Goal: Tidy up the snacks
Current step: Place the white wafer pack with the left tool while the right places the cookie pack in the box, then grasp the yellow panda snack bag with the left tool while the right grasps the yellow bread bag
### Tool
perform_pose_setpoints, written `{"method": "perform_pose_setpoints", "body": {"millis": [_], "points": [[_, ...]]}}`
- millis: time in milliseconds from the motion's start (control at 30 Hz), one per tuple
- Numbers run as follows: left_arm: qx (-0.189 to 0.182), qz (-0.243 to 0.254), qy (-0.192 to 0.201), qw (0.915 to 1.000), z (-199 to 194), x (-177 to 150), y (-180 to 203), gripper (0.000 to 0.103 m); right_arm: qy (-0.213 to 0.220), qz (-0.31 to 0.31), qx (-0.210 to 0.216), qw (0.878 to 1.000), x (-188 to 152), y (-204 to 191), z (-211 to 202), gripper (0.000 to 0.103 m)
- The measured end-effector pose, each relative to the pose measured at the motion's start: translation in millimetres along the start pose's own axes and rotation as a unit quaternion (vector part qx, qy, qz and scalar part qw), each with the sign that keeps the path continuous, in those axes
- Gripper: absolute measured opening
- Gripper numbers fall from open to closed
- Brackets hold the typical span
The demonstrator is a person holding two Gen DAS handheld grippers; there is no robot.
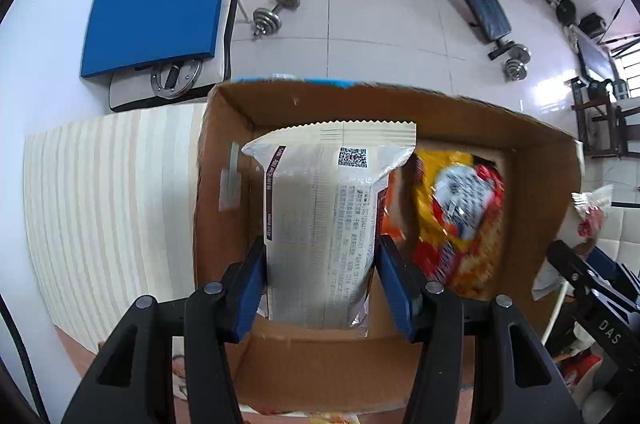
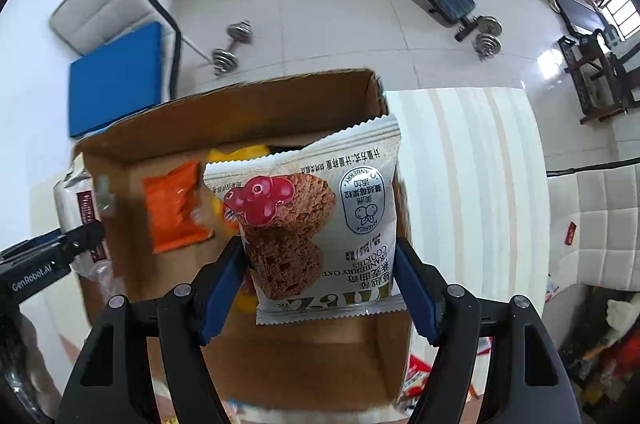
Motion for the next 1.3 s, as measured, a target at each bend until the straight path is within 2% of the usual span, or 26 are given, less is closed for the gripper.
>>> {"method": "perform_pose_setpoints", "body": {"millis": [100, 267, 300, 333, 367, 433, 467, 633, 800, 967, 1067, 1200, 1300], "points": [[0.005, 0.001, -0.011, 0.9999, 10, 11, -3, 0.052, -0.01, 0.004, -0.003, 1.0, 13, 3, 13, 0.075], [0.009, 0.006, -0.012, 0.9999, 19, 21, -4, 0.054, -0.024, -0.003, -0.012, 1.0, 15, 0, 16, 0.076], [0.009, 0.006, -0.014, 0.9998, 21, 21, -4, 0.054, -0.027, -0.006, -0.014, 1.0, 15, -1, 18, 0.081], [0.01, 0.003, -0.014, 0.9998, 22, 22, -5, 0.057, -0.029, -0.008, -0.012, 0.999, 16, -3, 19, 0.087], [0.013, 0.001, -0.013, 0.9998, 22, 23, -5, 0.06, -0.032, -0.013, -0.011, 0.999, 15, -8, 19, 0.088], [0.005, -0.004, -0.012, 0.9999, 21, 24, -4, 0.081, -0.032, -0.021, -0.023, 0.999, 14, -11, 19, 0.091], [0.004, -0.005, -0.01, 0.9999, 20, 24, -3, 0.083, -0.028, -0.026, -0.029, 0.999, 14, -13, 19, 0.093], [-0.002, 0.003, 0.009, 1.0, 6, 20, 1, 0.085, -0.024, -0.038, -0.035, 0.998, 11, -18, 15, 0.095], [-0.014, 0.017, 0.023, 0.9995, -11, 8, 6, 0.086, -0.012, -0.042, -0.016, 0.999, 1, -25, 0, 0.096], [-0.017, 0.022, 0.063, 0.9976, -38, -18, 2, 0.086, 0.022, -0.06, 0.018, 0.998, -21, -40, -28, 0.096], [-0.028, 0.021, 0.085, 0.9958, -56, -48, -4, 0.086, 0.032, -0.069, 0.043, 0.996, -46, -52, -46, 0.096], [-0.026, 0.007, 0.099, 0.9947, -71, -93, -24, 0.086, 0.033, -0.085, 0.074, 0.993, -97, -69, -60, 0.096], [-0.019, -0.01, 0.101, 0.9947, -72, -140, -49, 0.086, 0.015, -0.104, 0.092, 0.99, -148, -87, -57, 0.096]]}}
Point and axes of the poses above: each gripper's, at about its wrist camera, not at the fingertips, and z roughly the way its jaws point, y to its right, x to its top, the point moved 8 cm from there along z, roughly the way its jaws point, and after that the axes turned 3 degrees about -x, right-handed, at the moved point
